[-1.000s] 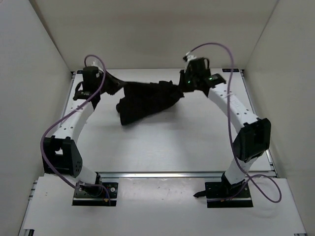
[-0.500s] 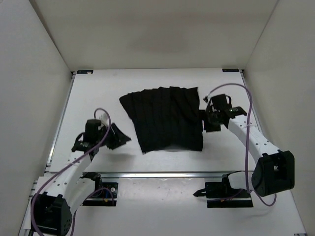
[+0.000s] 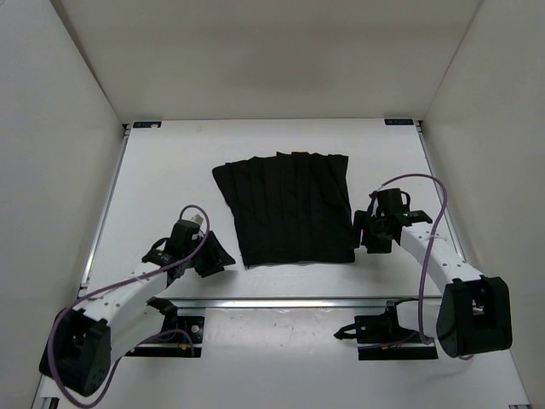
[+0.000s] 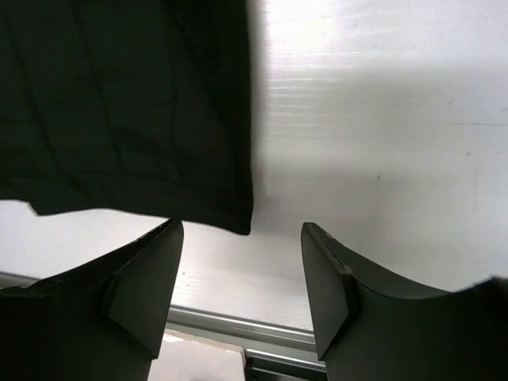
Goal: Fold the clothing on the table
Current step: Flatten the skirt out, then fold the skirt
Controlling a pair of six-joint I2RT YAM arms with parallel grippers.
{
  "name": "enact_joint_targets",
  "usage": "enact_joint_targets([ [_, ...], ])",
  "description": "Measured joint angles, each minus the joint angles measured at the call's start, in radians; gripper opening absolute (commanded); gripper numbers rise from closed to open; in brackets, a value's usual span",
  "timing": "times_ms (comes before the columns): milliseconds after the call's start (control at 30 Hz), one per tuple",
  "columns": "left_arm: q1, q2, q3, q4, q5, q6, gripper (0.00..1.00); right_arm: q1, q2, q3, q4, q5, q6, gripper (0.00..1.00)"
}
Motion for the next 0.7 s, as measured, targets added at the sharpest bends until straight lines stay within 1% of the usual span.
enact_joint_targets([
  [133,-0.030,0.153,0.053,0.064,-0.048,-0.020,0.59,0.012,0.051,-0.024,0.047,0.003,0.021,0.55],
  [233,-0.064,0.234,0.089,0.115,-0.073,-0.043,0.60,0.028,0.079,-0.041,0.086,0.002,0.036,0.55],
  [267,-0.077,0.253,0.100,0.130,-0.083,-0.049,0.60,0.030,0.087,-0.047,0.098,0.000,0.039,0.53],
  [333,-0.106,0.282,0.123,0.156,-0.100,-0.063,0.60,0.035,0.103,-0.058,0.120,-0.003,0.044,0.47],
  [400,-0.124,0.302,0.139,0.183,-0.107,-0.076,0.59,0.045,0.119,-0.069,0.135,-0.006,0.052,0.44],
  [467,-0.137,0.319,0.146,0.208,-0.113,-0.086,0.56,0.052,0.125,-0.072,0.143,-0.008,0.058,0.33],
  [533,-0.148,0.343,0.150,0.225,-0.118,-0.096,0.54,0.062,0.128,-0.076,0.154,-0.012,0.064,0.29],
  [567,-0.151,0.359,0.153,0.232,-0.119,-0.098,0.48,0.067,0.132,-0.078,0.157,-0.016,0.068,0.27],
  [600,-0.154,0.377,0.154,0.239,-0.119,-0.104,0.42,0.069,0.137,-0.078,0.158,-0.024,0.069,0.12],
  [633,-0.156,0.391,0.156,0.242,-0.119,-0.109,0.24,0.072,0.140,-0.078,0.160,-0.026,0.070,0.05],
  [667,-0.159,0.406,0.156,0.248,-0.118,-0.116,0.00,0.074,0.145,-0.078,0.159,-0.029,0.068,0.00],
  [700,-0.162,0.416,0.157,0.250,-0.118,-0.120,0.00,0.075,0.150,-0.078,0.159,-0.035,0.072,0.00],
])
